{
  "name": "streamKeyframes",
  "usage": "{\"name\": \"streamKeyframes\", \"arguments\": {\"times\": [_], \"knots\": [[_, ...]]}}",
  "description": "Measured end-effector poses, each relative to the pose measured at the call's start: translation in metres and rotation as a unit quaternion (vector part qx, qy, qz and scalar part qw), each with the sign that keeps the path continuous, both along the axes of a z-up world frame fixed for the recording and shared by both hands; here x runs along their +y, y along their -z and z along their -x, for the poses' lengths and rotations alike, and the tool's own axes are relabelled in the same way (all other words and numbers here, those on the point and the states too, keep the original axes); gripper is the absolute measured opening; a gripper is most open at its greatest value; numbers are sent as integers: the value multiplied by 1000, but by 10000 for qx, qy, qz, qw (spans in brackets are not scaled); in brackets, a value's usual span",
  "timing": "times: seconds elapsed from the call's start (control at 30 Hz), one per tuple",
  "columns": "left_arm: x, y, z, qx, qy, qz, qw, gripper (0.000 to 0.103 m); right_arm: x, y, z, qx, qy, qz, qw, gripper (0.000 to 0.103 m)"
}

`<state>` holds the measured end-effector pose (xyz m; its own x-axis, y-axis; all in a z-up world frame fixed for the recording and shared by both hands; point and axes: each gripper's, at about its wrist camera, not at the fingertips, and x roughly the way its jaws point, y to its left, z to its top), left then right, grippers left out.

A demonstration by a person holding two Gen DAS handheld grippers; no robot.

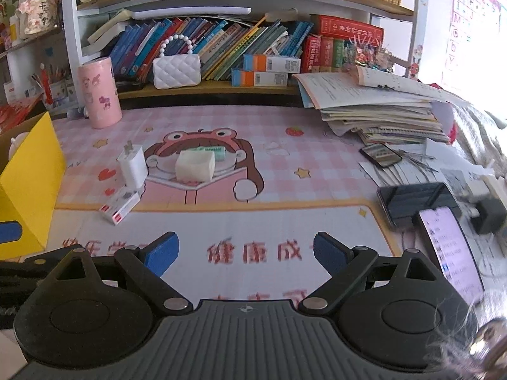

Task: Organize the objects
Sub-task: 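Withdraw both open tools from the box toward the remaining items, then grasp the small white card box with the left tool while the right tool grasps the white eraser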

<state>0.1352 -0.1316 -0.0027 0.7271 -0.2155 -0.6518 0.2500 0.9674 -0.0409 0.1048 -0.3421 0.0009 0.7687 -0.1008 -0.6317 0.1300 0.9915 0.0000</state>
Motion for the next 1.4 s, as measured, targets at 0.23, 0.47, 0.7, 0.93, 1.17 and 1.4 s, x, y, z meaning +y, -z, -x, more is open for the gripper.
{"name": "streamKeyframes", "arguments": {"times": [0.23, 0.47, 0.7, 0.93, 1.17, 1.4], "knots": [[-18, 12, -43, -39, -176, -143, 9997, 76, -15, 1, -26, -171, -224, -64, 9996, 91], [-27, 41, -91, 238, -429, -364, 9981, 58, -21, 7, -44, -115, -592, -60, 9982, 90], [-29, 61, -115, 517, -474, -356, 9969, 46, -26, 14, -55, 2, -791, -97, 9968, 90], [-27, 57, -114, 589, -414, -278, 9970, 28, -27, 18, -67, 25, -831, -137, 9964, 90], [4, 22, -81, 703, -598, 560, 9942, 28, -19, 27, -101, 8, -942, -263, 9952, 90], [24, 16, -46, 974, -699, 646, 9907, 28, 9, 50, -157, -47, -1296, -33, 9915, 90]]}}
